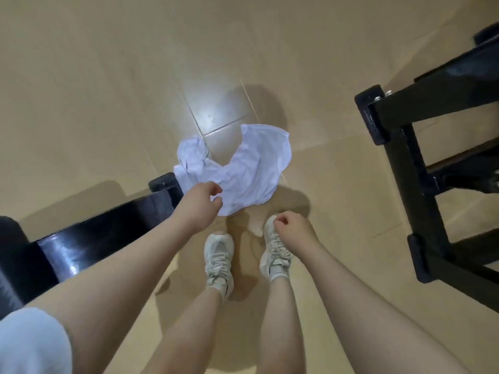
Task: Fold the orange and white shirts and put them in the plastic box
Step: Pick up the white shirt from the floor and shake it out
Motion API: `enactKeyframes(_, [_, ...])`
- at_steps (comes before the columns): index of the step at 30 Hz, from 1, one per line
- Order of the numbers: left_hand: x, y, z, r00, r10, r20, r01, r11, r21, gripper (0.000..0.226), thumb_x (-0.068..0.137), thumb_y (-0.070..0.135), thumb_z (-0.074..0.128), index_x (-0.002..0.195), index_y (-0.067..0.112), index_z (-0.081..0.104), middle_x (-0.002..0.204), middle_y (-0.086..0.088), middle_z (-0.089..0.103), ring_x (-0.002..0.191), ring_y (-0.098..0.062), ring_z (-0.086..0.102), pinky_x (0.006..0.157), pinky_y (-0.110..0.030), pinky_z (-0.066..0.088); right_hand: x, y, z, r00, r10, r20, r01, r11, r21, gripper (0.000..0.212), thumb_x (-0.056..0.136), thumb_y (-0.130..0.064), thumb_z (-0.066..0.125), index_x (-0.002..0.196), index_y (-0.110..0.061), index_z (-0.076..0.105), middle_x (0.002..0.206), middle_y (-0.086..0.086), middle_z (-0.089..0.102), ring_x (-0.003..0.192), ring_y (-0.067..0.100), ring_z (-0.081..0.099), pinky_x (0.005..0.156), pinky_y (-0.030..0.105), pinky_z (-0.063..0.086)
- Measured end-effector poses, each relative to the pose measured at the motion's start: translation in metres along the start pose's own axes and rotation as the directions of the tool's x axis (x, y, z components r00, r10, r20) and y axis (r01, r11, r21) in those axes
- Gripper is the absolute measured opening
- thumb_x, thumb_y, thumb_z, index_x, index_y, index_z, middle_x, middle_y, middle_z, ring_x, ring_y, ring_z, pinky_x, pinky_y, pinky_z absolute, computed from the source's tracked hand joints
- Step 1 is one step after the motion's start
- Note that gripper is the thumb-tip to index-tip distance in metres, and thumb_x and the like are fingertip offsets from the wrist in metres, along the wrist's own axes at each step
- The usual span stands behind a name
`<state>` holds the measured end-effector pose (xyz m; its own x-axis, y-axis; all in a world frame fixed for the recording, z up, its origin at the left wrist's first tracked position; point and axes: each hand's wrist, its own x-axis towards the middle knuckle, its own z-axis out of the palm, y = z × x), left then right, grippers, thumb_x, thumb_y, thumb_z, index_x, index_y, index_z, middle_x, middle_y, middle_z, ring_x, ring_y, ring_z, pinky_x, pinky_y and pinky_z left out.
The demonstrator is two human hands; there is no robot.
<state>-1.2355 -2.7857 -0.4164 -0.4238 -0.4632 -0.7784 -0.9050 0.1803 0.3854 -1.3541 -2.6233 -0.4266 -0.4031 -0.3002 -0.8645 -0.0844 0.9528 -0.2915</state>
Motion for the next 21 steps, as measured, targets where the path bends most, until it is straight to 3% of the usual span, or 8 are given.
enactKeyframes(7, [0.139,-0.082,0.106,0.994,-0.089,-0.057,0.089,0.996,-0.01,0.032,0.093,0.016,0.041,0.123,0.012,0.052,0.134,-0.007,0.046,0.108,-0.024,0.054,0.082,-0.025,0.035,0.184,0.045,0.074,0.988,-0.145,-0.047,0.132,0.969,-0.207,0.03,0.092,-0.018,0.043,0.117,-0.01,0.058,0.124,0.013,0.055,0.113,0.03,0.051,0.086,0.032,0.041])
enactKeyframes(10, [0.177,-0.112,0.143,0.983,-0.1,-0.154,0.089,0.993,-0.077,0.029,0.091,0.012,0.041,0.117,0.011,0.055,0.129,-0.007,0.047,0.098,-0.02,0.052,0.078,-0.025,0.034,0.241,0.07,0.11,0.964,-0.264,-0.025,0.219,0.846,-0.487,0.039,0.091,-0.019,0.047,0.129,-0.014,0.047,0.133,0.01,0.047,0.122,0.032,0.042,0.096,0.039,0.039])
enactKeyframes(13, [0.198,-0.139,0.172,0.969,-0.027,-0.246,0.007,0.997,-0.081,0.028,0.09,0.011,0.046,0.115,0.009,0.056,0.129,-0.008,0.046,0.109,-0.021,0.047,0.087,-0.02,0.031,0.275,0.091,0.139,0.87,-0.489,-0.058,0.297,0.615,-0.73,0.031,0.077,-0.011,0.056,0.108,-0.006,0.058,0.098,0.014,0.063,0.094,0.033,0.059,0.084,0.038,0.043])
enactKeyframes(15, [0.204,-0.155,0.185,0.977,0.007,-0.215,-0.019,0.998,-0.056,0.033,0.088,0.009,0.048,0.121,0.009,0.053,0.132,-0.011,0.043,0.119,-0.027,0.043,0.096,-0.025,0.031,0.286,0.094,0.146,0.817,-0.574,-0.056,0.28,0.479,-0.832,0.018,0.071,-0.011,0.048,0.08,-0.01,0.063,0.069,0.008,0.065,0.071,0.028,0.062,0.07,0.03,0.045])
enactKeyframes(16, [0.203,-0.16,0.189,0.985,-0.008,-0.171,-0.005,0.997,-0.075,0.036,0.087,0.01,0.049,0.124,0.008,0.051,0.134,-0.012,0.042,0.121,-0.028,0.043,0.099,-0.027,0.031,0.289,0.093,0.144,0.818,-0.573,-0.046,0.272,0.457,-0.847,0.019,0.07,-0.009,0.044,0.071,-0.01,0.063,0.064,0.007,0.065,0.069,0.027,0.061,0.068,0.029,0.045])
enactKeyframes(18, [0.196,-0.163,0.192,0.995,-0.021,-0.098,0.007,0.989,-0.146,0.047,0.085,0.022,0.051,0.129,0.008,0.046,0.136,-0.012,0.041,0.125,-0.027,0.042,0.098,-0.02,0.028,0.283,0.079,0.132,0.854,-0.52,0.014,0.333,0.525,-0.783,0.016,0.078,-0.006,0.047,0.078,-0.007,0.063,0.076,0.013,0.068,0.086,0.031,0.058,0.078,0.035,0.037])
enactKeyframes(21, [0.169,-0.146,0.179,0.998,0.06,-0.036,-0.065,0.981,-0.183,0.076,0.072,0.052,0.049,0.133,0.008,0.042,0.138,-0.011,0.044,0.128,-0.024,0.04,0.091,-0.006,0.018,0.251,0.049,0.111,0.813,-0.582,0.027,0.475,0.634,-0.61,0.018,0.09,-0.017,0.046,0.1,-0.011,0.059,0.102,0.009,0.065,0.106,0.03,0.047,0.083,0.036,0.023])
